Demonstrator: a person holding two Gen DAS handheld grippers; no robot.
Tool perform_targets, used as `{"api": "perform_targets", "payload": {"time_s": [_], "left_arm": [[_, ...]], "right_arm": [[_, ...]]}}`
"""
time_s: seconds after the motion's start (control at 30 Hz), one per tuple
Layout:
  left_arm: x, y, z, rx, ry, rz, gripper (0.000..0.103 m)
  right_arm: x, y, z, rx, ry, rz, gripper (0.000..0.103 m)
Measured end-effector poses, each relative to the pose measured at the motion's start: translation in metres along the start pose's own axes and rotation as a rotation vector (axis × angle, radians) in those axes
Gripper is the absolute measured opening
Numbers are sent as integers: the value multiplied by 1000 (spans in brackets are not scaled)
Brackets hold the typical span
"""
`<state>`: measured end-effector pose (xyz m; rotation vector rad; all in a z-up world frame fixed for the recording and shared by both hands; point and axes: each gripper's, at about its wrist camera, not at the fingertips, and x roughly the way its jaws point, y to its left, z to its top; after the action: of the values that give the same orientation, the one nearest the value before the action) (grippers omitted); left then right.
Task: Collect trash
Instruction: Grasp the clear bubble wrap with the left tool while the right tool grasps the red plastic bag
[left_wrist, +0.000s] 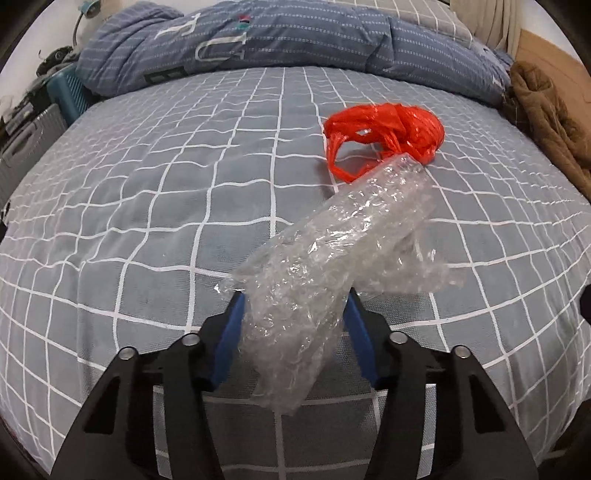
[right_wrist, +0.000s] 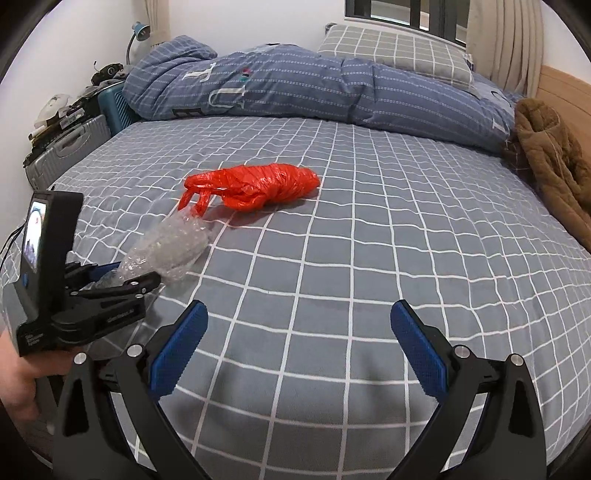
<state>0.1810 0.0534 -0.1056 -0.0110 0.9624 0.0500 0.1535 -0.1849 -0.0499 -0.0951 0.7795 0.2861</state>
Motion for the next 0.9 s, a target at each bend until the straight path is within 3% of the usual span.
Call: {"api": "perform_targets", "payload": {"time_s": [0.2, 0.37, 0.73, 0.9], "left_arm": [[-32, 23, 16, -69, -80, -27, 47], [-47, 44, 31, -105, -133, -2, 47], [-17, 78, 75, -104, -141, 66, 47], [3, 82, 92, -104, -134, 62, 47]], "right_arm": [[12, 5, 12, -5, -4, 11, 95], [30, 13, 31, -11, -7, 28, 95], [91, 32, 98, -30, -29, 65, 95], [128, 35, 105, -2, 16, 95, 95]]}}
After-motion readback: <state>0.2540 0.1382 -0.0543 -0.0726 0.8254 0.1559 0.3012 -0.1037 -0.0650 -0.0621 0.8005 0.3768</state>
